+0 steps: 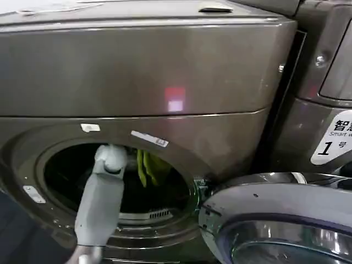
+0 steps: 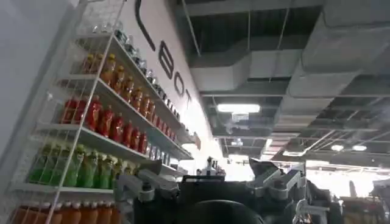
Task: Grasp the clothes from the dryer.
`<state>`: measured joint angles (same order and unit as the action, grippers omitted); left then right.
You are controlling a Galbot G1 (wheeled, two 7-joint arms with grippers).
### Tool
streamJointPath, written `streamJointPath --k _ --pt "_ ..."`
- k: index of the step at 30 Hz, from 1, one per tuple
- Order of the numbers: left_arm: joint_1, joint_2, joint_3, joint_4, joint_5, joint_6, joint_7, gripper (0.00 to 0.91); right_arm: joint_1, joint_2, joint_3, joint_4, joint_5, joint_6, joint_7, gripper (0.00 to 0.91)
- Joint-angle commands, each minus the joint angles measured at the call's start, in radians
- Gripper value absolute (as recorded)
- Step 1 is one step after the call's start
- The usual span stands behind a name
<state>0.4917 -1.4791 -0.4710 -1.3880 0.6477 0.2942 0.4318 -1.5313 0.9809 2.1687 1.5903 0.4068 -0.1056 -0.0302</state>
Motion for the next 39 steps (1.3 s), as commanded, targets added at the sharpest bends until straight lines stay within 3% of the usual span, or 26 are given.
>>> streamJointPath --k 1,8,23,39 --pt "-0.005 -0.11 -0.024 0.028 -0.277 0.127 -0.469 0.0 -0.016 0.001 0.011 0.002 0.01 0.038 0.016 0.907" --pt "-0.014 -0.101 -0.017 0.027 -0.428 0.147 -0.576 0.0 -0.023 0.0 0.02 -0.003 0.01 0.048 0.018 0.907" --pt "0.002 -0.099 -0.014 0.025 -0.439 0.145 -0.566 0.0 -0.02 0.003 0.021 -0.004 0.013 0.055 0.021 0.907" --pt "0.013 -0.091 -0.013 0.021 -0.449 0.138 -0.551 0.0 -0.022 -0.001 0.057 0.023 0.011 -0.018 0.039 0.907"
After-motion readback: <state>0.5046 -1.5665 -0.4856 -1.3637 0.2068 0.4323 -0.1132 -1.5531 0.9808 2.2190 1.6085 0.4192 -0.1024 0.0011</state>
